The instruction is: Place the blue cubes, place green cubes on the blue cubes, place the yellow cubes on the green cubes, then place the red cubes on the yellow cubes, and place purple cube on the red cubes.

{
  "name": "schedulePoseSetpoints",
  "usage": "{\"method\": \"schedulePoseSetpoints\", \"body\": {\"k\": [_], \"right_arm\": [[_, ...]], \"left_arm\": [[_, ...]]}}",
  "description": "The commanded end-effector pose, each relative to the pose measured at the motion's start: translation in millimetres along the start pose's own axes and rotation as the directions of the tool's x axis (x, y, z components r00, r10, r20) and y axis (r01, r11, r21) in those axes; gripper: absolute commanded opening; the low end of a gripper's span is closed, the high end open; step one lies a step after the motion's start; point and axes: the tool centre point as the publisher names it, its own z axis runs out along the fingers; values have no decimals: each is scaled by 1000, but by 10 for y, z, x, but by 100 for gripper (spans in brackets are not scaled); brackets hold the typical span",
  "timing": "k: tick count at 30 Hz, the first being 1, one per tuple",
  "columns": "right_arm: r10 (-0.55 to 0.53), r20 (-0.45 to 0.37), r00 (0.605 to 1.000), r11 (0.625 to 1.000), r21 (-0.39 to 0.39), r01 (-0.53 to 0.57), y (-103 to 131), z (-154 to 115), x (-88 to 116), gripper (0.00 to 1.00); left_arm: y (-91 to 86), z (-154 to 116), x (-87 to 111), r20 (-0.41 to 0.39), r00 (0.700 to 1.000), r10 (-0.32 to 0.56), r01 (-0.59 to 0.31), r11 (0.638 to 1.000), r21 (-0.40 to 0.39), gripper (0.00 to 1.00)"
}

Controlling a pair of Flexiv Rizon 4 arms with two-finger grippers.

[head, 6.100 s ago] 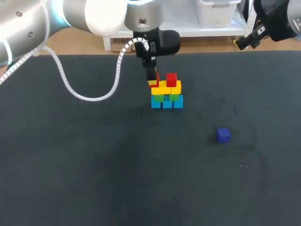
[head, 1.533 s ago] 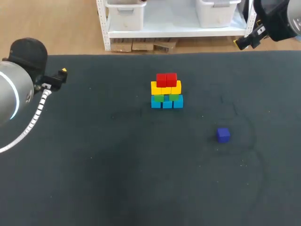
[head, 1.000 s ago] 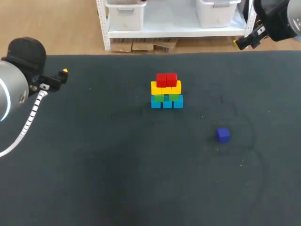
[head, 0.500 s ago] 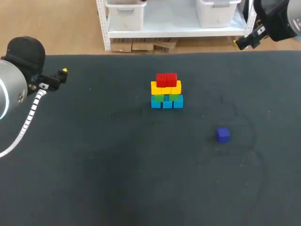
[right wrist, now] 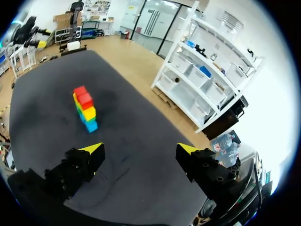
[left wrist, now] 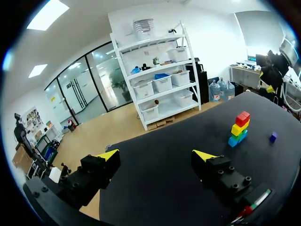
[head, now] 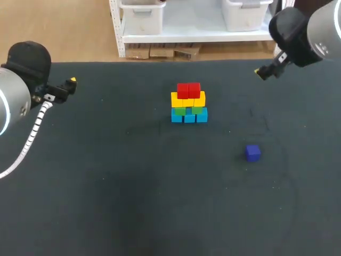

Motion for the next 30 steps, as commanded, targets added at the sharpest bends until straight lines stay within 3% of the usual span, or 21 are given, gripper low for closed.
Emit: {"method": "schedulePoseSetpoints", "body": {"k": [1, 4, 8, 16, 20, 30], "right_arm": [[-12, -34, 999, 998, -57, 10, 125, -117, 125, 100], [-56, -57, 997, 993, -110, 49, 290, -125, 237, 100], [-202, -105, 974, 966, -187, 180, 617, -94, 375, 100], [-446, -189, 875, 863, -349, 365, 900, 98, 661, 100], [-500, -213, 839, 822, -423, 383, 948, 221, 783, 100], [-551, -211, 807, 761, -523, 384, 1206, 512, 943, 100]], "left_arm": [[22, -9, -8, -4, 1000, 1, -1, 1000, 8, 100], [22, -9, -8, -4, 1000, 1, -1, 1000, 8, 100], [22, -9, -8, -4, 1000, 1, -1, 1000, 8, 100], [22, -9, -8, -4, 1000, 1, -1, 1000, 8, 100], [22, -9, -8, -4, 1000, 1, -1, 1000, 8, 100], [22, -9, -8, -4, 1000, 1, -1, 1000, 8, 100]]}}
